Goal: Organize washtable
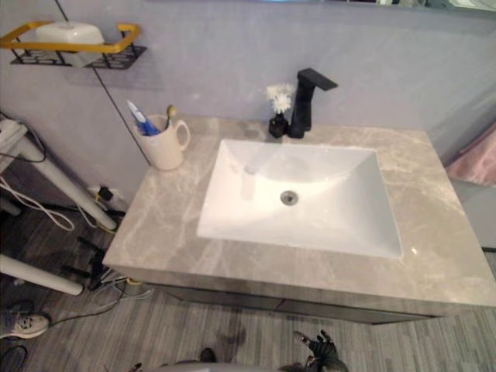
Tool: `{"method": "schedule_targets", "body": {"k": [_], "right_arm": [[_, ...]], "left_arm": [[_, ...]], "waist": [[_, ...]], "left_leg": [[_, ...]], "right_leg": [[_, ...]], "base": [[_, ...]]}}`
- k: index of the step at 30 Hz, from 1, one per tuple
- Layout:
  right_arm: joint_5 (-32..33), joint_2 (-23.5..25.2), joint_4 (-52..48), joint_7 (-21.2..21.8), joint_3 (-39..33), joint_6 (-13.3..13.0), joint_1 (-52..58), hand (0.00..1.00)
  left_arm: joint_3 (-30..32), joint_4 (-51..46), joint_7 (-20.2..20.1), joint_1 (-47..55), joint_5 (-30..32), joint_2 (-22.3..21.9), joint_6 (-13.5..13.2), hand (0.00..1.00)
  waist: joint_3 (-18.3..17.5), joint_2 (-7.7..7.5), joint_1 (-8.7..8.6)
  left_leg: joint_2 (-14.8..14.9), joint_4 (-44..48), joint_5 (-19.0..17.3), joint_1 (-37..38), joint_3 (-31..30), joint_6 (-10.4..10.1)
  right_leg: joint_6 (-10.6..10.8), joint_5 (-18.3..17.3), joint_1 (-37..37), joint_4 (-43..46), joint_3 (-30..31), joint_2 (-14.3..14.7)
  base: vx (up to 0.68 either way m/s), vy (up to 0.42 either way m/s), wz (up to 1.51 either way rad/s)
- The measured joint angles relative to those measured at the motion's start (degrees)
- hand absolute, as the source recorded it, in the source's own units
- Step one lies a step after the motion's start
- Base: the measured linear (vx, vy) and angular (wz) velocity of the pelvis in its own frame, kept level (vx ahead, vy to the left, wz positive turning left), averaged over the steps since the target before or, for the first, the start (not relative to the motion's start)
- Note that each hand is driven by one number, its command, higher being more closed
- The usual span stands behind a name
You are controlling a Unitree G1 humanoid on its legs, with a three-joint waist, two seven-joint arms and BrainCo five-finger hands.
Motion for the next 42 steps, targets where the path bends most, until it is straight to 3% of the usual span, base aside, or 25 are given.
{"method": "schedule_targets", "body": {"k": [5,13,16,17,18,19,20,21,22,25,27,28,31,37,38,40,41,42], "right_arm": [[1.61,0.71,0.25,-0.03,-1.20,-0.03,0.68,0.00],[1.60,0.70,0.18,-0.06,-2.42,-0.04,0.98,0.00],[1.58,0.60,0.18,-0.05,-2.44,-0.02,1.03,0.00],[1.59,0.40,0.11,-0.04,-2.43,-0.02,0.96,0.00],[1.71,0.32,-0.07,-0.07,-2.72,-0.02,0.90,0.00],[2.09,0.05,-0.53,-0.08,-3.01,-0.06,0.69,0.00],[2.10,-0.10,-0.43,-0.08,-2.96,0.00,0.72,0.00],[2.10,0.01,0.13,-0.13,-2.46,0.19,1.27,0.00],[2.10,0.68,0.24,-0.08,-2.07,0.26,1.68,0.00],[2.13,1.77,0.40,-0.05,-1.68,0.25,1.16,0.00],[2.13,1.67,0.21,-0.11,-1.66,0.15,0.15,0.00],[2.11,1.44,0.24,-0.31,-1.00,0.19,-0.51,0.00],[2.38,0.00,-0.24,-0.66,0.37,0.31,-0.17,0.00],[3.60,0.62,-2.50,-1.63,0.71,0.08,1.75,0.00],[3.61,0.56,-2.46,-1.72,0.67,0.10,1.78,0.00],[3.63,0.63,-2.45,-1.88,0.46,0.09,1.69,0.00],[3.65,0.90,-2.38,-2.02,0.39,0.09,1.55,0.00],[3.67,1.13,-2.27,-2.06,0.27,-0.02,1.12,0.00]], "left_arm": [[0.00,0.15,0.04,-0.19,0.03,0.87,0.67,0.00],[0.00,1.79,0.11,-1.22,0.02,1.09,0.73,0.00],[-0.06,1.90,0.12,-1.22,0.04,1.07,0.79,0.00],[-0.63,1.87,0.13,-1.36,0.05,0.97,0.84,0.00],[-1.16,1.84,0.15,-1.58,0.04,0.96,0.87,0.00],[-2.80,1.84,0.14,-2.71,0.08,1.35,1.16,0.00],[-3.56,1.84,0.11,-3.44,0.12,1.71,1.22,0.00],[-4.50,1.66,0.03,-3.88,0.12,2.53,1.18,0.00],[-4.51,1.58,0.03,-3.91,0.10,3.41,1.19,0.00],[-4.45,0.96,0.02,-4.23,-0.08,4.09,1.42,0.00],[-4.26,0.61,0.03,-4.95,-0.12,3.52,1.65,0.00],[-3.71,0.58,0.05,-5.35,-0.17,2.71,1.75,0.00],[-0.99,0.41,0.02,-3.74,-0.78,-0.08,1.78,0.00],[0.94,-0.68,-0.07,-1.11,-2.88,-0.97,1.92,0.00],[1.16,-0.68,-0.06,-1.11,-3.13,-1.03,1.95,0.00],[1.33,-0.70,-0.05,-1.22,-3.13,-0.93,2.00,0.00],[1.68,-0.93,-0.02,-1.30,-3.13,-0.59,1.96,0.00],[2.30,-1.37,0.04,-1.42,-3.21,-0.31,1.97,0.00]], "waist": [[-0.39,-1.29,0.08],[-0.57,-1.13,0.14],[-0.83,-0.85,0.26],[-1.05,-0.33,0.13],[-1.02,-0.03,-0.02],[-1.04,0.30,-0.25],[-0.90,0.11,-0.17],[-0.75,-0.31,0.06],[-1.44,-2.00,0.18],[-1.88,-3.53,0.88],[-1.78,-3.37,2.40],[-0.82,-2.13,3.10],[-0.17,0.61,3.20],[-0.23,0.88,4.59],[-0.20,0.87,4.57],[-0.20,1.30,4.26],[-0.07,0.52,3.12],[0.47,-1.49,2.79]], "left_leg": [[0.00,0.28,-0.09,0.49,-0.30,0.09],[-0.10,0.31,-0.21,0.46,-1.73,0.28],[-0.43,0.24,-0.11,0.24,-4.16,0.43],[-0.67,0.23,0.06,-0.65,-7.50,0.67],[-0.70,0.27,0.22,-1.07,-8.86,0.91],[-0.73,0.85,0.64,-2.60,-12.18,1.51],[-0.85,1.41,0.78,-2.85,-13.96,1.65],[-1.43,2.25,1.11,-3.87,-17.26,1.59],[-2.53,3.16,1.45,-5.26,-20.34,1.35],[-4.22,5.39,2.54,-9.34,-27.06,0.14],[-4.25,5.28,4.23,-11.66,-29.96,-0.87],[-3.85,4.68,5.51,-12.34,-31.69,-1.68],[-1.97,2.67,7.89,-11.35,-35.05,-2.89],[-0.11,3.02,9.36,-11.23,-37.10,-3.85],[-0.24,2.91,10.14,-11.56,-37.08,-3.51],[0.27,2.93,9.58,-13.01,-30.14,1.85],[1.25,4.64,6.61,-14.62,-22.47,6.65],[1.59,7.28,2.94,-16.35,-16.58,8.98]], "right_leg": [[-0.15,0.11,0.45,-0.19,0.74,0.02],[-0.35,0.91,-0.20,-0.19,2.24,0.02],[-0.36,0.82,-0.18,0.35,1.71,-0.14],[-0.67,-0.93,-1.59,4.13,1.51,-1.11],[-2.10,-2.02,-2.41,6.54,2.86,-1.57],[-5.54,-4.18,-4.25,11.14,8.70,-2.03],[-6.04,-4.91,-4.75,12.93,12.00,-2.09],[-5.00,-6.72,-5.10,15.32,18.93,-2.14],[-3.33,-8.82,-4.80,16.32,24.07,-2.41],[-2.79,-12.41,-2.96,15.02,25.48,-2.19],[-1.60,-13.88,-2.15,12.78,23.32,-1.37],[-0.32,-14.56,-1.38,11.61,22.08,-0.53],[-0.51,-14.50,0.66,11.68,18.73,1.48],[-1.33,-13.98,2.30,11.72,16.20,4.43],[-1.33,-13.98,2.59,11.77,15.21,4.29],[-1.61,-13.80,3.10,12.00,13.03,4.22],[-1.93,-12.93,3.70,11.36,10.92,3.89],[-2.24,-11.77,4.25,9.69,8.37,2.30]], "base": [[0.00,0.003,-0.02],[-0.04,0.010,-0.05],[-0.02,0.000,0.14],[0.01,0.002,0.33],[0.01,0.025,0.80],[0.02,0.043,0.96],[0.02,0.043,1.47],[0.05,-0.025,1.56],[0.05,-0.068,1.52],[0.01,-0.190,1.35],[-0.10,-0.189,0.94],[-0.16,-0.176,0.86],[-0.15,-0.138,0.62],[-0.09,-0.095,0.21],[-0.08,-0.011,0.51],[-0.11,0.006,0.68],[-0.09,0.026,1.02],[-0.09,0.056,1.03]]}}
